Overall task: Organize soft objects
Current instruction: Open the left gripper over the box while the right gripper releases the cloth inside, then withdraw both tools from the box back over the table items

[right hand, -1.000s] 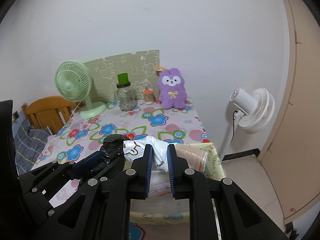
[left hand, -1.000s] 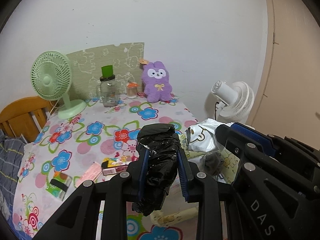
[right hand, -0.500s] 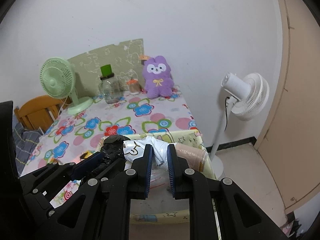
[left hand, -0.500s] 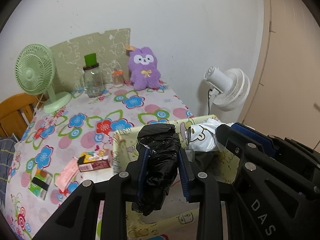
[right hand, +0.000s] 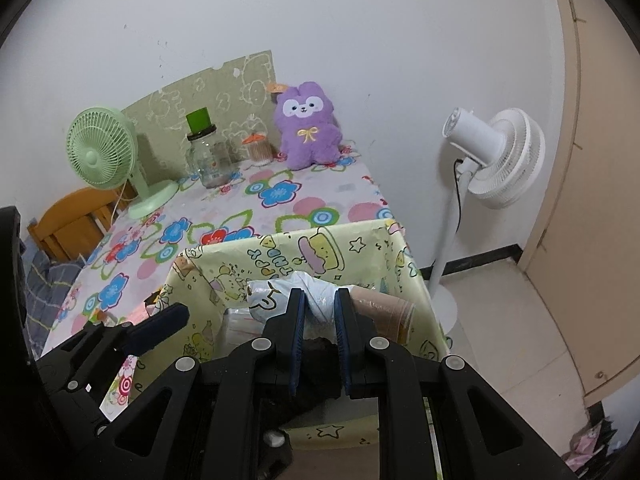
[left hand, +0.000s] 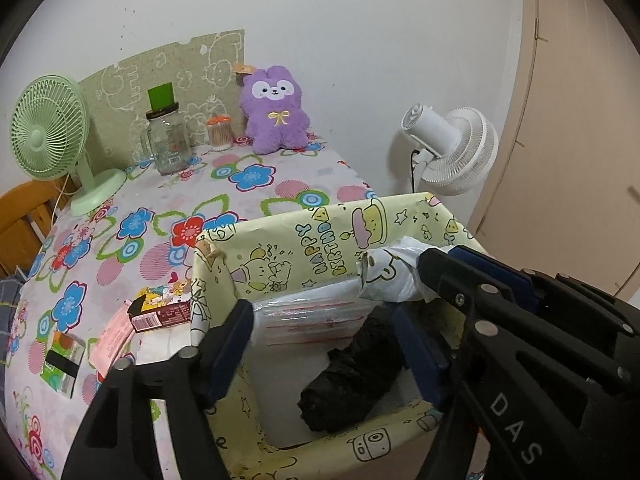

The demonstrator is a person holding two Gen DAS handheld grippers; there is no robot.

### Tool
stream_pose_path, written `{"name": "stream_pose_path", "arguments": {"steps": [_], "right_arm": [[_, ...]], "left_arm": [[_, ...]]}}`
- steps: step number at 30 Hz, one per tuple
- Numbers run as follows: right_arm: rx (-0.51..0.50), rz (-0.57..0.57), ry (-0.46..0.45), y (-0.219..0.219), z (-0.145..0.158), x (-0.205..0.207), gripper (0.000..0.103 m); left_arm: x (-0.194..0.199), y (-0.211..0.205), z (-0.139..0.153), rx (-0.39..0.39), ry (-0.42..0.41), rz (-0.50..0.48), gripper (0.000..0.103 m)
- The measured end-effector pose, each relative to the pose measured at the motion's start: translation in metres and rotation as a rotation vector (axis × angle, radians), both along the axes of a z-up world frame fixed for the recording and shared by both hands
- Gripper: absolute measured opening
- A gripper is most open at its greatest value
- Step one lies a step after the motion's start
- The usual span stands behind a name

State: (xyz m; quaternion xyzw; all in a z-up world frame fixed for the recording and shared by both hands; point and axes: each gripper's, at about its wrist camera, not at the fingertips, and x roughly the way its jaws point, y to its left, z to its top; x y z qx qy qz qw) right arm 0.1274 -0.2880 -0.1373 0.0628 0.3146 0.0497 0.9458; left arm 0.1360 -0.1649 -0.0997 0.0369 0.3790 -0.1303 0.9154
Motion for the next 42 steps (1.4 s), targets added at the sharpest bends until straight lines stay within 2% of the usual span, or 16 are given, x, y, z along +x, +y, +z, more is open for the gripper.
{"name": "stream_pose_path", "arguments": {"steps": [9, 11, 13, 15, 18, 22, 25, 32, 42], "right_arm": [[0.021, 0.032, 0.033, 0.004, -0.009, 0.0, 0.022], [0.021, 0.032, 0.039, 0.005, -0.011, -0.001, 0.028], [0.018, 0.03, 0.039, 0.005, -0.011, -0.003, 0.048], [0.02, 0.023, 0.03, 0.005, -0.011, -0.007, 0.06], [0.009, 0.022, 0.025, 0.008, -0.009, -0.011, 0.062], [-0.007, 0.017, 0.018, 0.011, -0.006, -0.016, 0.076], [-0.022, 0.01, 0.006, 0.014, -0.002, -0.02, 0.083], [-0.053, 0.006, -0.026, 0.024, 0.009, -0.032, 0.09], [-0.076, 0.025, -0.084, 0.045, 0.026, -0.051, 0.091]], "left_arm": [[-0.005, 0.003, -0.004, 0.03, 0.009, -0.008, 0.086], [-0.008, 0.004, -0.004, 0.035, 0.008, -0.015, 0.087], [-0.01, 0.005, -0.004, 0.035, 0.008, -0.018, 0.087], [-0.014, 0.006, -0.003, 0.031, 0.005, -0.024, 0.088], [-0.018, 0.007, 0.0, 0.031, -0.004, -0.027, 0.089], [-0.024, 0.009, 0.005, 0.025, -0.019, -0.032, 0.092], [-0.028, 0.012, 0.008, 0.024, -0.034, -0.027, 0.096], [-0.039, 0.024, 0.018, 0.015, -0.06, -0.007, 0.099], [-0.054, 0.045, 0.034, 0.009, -0.109, 0.005, 0.1]]}}
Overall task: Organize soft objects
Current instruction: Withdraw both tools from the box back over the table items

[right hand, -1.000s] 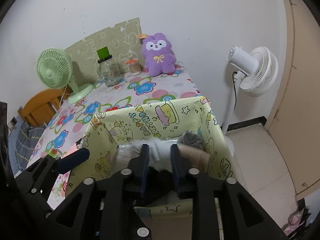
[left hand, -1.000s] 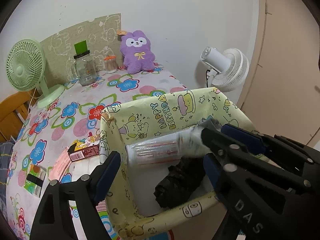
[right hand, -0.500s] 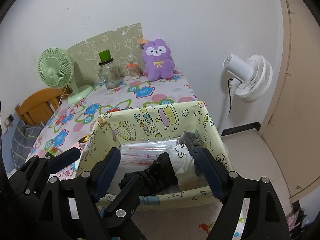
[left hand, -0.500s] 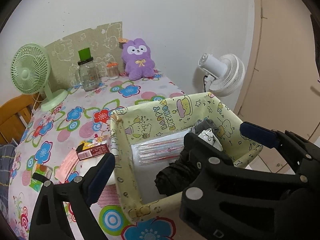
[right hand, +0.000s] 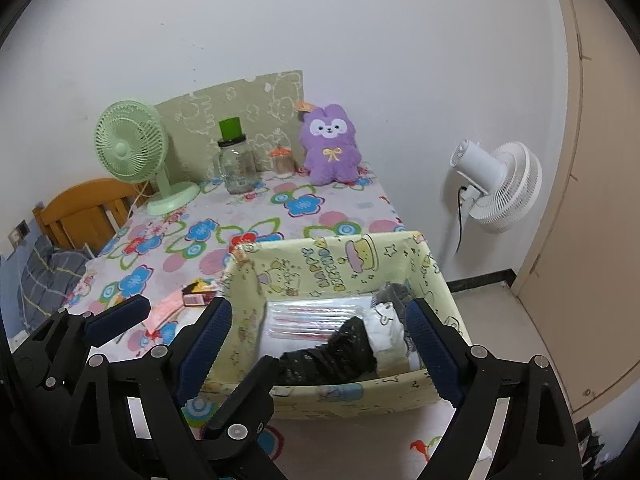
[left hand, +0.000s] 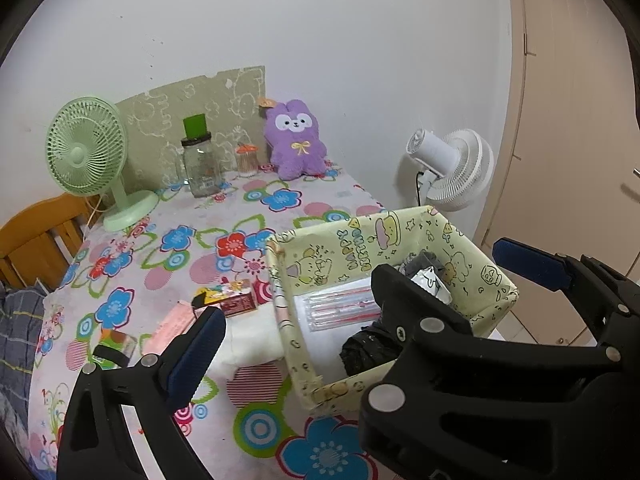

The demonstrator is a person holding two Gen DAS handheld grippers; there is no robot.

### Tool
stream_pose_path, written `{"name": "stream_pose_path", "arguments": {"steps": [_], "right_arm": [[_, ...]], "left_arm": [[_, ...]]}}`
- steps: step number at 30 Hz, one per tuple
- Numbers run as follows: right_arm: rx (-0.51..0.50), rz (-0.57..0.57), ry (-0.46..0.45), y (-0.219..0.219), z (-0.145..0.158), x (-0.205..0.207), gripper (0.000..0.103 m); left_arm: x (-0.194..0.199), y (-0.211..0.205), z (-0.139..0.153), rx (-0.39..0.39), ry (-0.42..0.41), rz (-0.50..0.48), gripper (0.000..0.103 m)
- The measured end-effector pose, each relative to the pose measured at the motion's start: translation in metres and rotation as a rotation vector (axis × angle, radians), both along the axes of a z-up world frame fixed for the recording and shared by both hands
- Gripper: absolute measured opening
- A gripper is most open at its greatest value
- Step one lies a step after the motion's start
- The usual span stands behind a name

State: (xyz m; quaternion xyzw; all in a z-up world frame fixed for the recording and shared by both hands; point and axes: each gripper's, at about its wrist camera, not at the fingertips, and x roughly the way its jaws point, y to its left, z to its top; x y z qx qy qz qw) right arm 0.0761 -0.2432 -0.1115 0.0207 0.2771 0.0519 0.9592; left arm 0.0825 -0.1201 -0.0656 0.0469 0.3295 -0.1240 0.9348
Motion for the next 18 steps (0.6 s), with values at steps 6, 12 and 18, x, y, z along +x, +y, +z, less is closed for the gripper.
{"name": "stream_pose_path", "arguments": {"steps": [6, 12, 18], "right_arm": [[-0.003, 0.002, -0.022, 0.013, 0.008, -0.01, 0.091], [-0.023, 0.006, -0.038, 0.029, 0.016, -0.019, 0.091], [-0.025, 0.018, -0.061, 0.045, 0.024, -0.028, 0.091]], "left_arm": [[-0.009, 0.013, 0.009, 0.003, -0.029, 0.015, 0.102], [-0.016, 0.027, 0.015, -0.016, -0.044, 0.024, 0.103], [-0.023, 0.043, 0.024, -0.023, -0.072, 0.046, 0.103]]}}
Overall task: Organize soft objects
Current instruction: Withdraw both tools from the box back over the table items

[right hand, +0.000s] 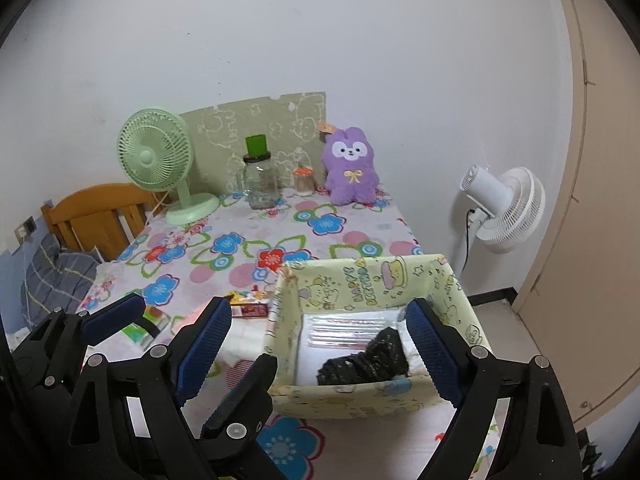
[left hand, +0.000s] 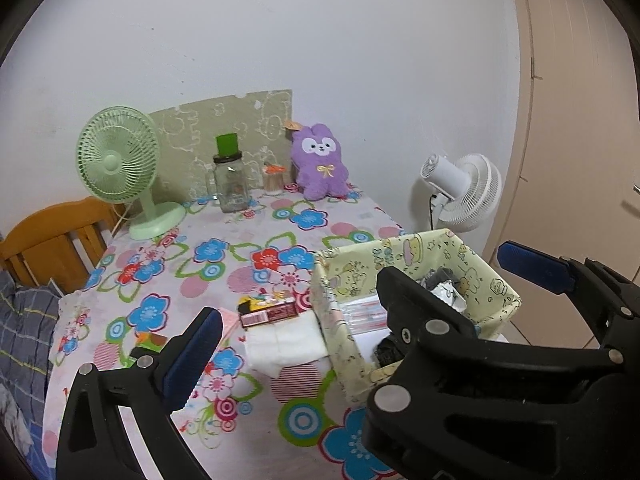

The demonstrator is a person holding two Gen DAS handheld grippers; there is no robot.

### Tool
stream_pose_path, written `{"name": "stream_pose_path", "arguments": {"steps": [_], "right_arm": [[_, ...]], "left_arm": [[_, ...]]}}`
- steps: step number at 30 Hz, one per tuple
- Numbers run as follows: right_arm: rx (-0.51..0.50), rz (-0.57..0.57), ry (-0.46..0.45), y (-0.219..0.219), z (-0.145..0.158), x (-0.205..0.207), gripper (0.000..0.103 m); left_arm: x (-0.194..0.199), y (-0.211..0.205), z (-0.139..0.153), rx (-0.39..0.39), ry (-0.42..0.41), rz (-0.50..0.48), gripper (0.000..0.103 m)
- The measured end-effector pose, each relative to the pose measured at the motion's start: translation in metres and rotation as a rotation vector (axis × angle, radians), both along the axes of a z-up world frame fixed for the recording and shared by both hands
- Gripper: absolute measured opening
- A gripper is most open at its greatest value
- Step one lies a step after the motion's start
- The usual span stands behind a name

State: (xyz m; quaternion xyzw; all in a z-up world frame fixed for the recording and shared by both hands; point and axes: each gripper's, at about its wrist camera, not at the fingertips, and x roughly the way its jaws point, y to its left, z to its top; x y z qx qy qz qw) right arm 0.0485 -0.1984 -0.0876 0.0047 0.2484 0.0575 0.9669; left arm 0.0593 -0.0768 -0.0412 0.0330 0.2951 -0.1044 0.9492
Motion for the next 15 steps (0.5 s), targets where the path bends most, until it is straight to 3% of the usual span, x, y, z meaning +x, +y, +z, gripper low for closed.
{"name": "stream_pose_path", "arguments": {"steps": [15], "right_arm": [[-0.009, 0.023, -0.06, 0.042, 0.017, -0.013, 0.103]], "left_arm": [[-0.014, 0.047, 0.015, -0.002, -0.055, 0.061, 0.103]]}}
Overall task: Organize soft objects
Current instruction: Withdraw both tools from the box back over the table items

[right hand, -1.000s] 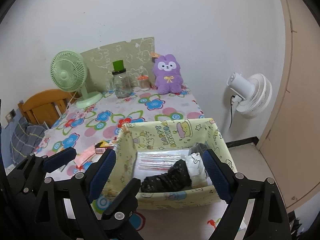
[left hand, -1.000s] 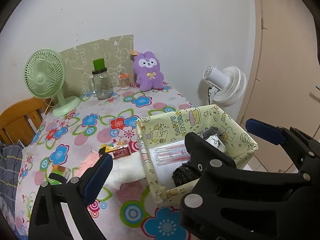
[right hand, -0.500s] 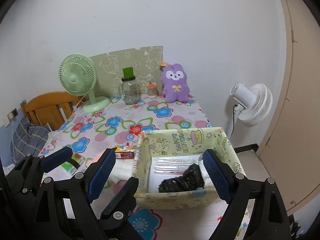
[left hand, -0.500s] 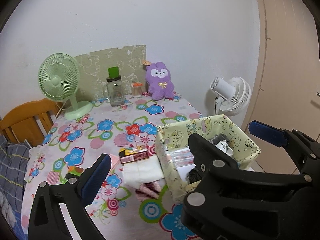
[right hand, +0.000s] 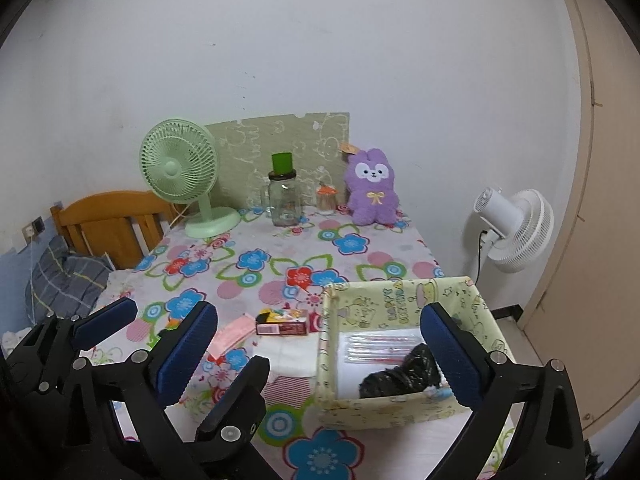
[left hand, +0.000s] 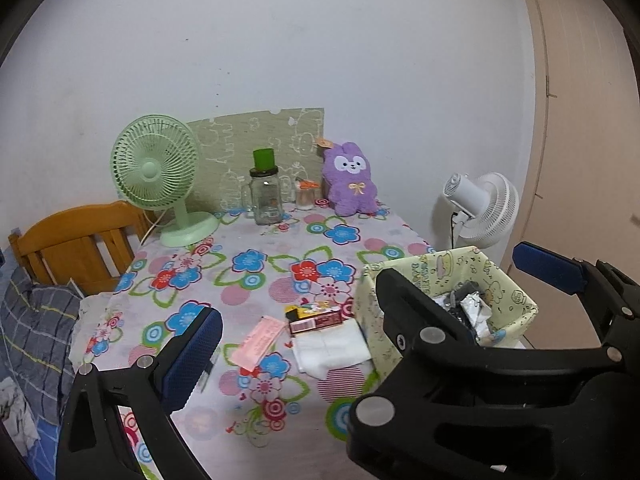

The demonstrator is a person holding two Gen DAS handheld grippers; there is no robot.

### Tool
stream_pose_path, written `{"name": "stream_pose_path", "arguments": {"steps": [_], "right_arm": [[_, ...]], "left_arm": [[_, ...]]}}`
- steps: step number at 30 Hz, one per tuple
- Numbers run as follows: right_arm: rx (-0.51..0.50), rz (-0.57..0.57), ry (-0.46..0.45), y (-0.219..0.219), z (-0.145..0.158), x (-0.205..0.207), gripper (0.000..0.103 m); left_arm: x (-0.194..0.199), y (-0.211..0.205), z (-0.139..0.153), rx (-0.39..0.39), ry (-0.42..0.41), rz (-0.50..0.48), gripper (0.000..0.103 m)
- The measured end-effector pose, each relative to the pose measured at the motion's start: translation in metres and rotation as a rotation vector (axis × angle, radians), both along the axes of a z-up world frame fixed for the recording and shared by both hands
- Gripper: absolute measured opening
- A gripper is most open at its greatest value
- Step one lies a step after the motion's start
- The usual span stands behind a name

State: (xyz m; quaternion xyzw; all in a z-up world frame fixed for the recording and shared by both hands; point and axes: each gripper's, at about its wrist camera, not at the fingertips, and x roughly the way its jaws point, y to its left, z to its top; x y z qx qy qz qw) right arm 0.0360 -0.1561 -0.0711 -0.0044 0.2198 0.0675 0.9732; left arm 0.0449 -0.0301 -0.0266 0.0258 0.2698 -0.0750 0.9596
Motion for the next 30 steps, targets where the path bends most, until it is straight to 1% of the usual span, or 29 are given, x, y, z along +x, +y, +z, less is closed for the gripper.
{"name": "stream_pose_path", "arguments": {"steps": [9, 15, 18, 25, 30], "right_arm": [[0.014, 0.021, 0.007, 0.022, -0.004, 0.003, 0.103], [0.005, 0.036, 0.017, 0.035, -0.012, 0.008, 0.103], [0.009, 0.039, 0.016, 0.04, -0.018, 0.01, 0.103], [-0.02, 0.03, 0.045, 0.053, -0.036, 0.02, 0.103], [-0.006, 0.044, 0.071, 0.058, -0.052, 0.03, 0.102]], "left_arm": [[0.0, 0.021, -0.003, 0.0, -0.005, 0.027, 0.103], [0.004, 0.032, -0.014, -0.01, 0.003, 0.04, 0.103], [0.006, 0.037, -0.019, -0.015, -0.004, 0.049, 0.103], [0.015, 0.05, -0.041, -0.038, 0.02, 0.069, 0.103], [0.022, 0.057, -0.056, -0.024, 0.044, 0.082, 0.103]]}}
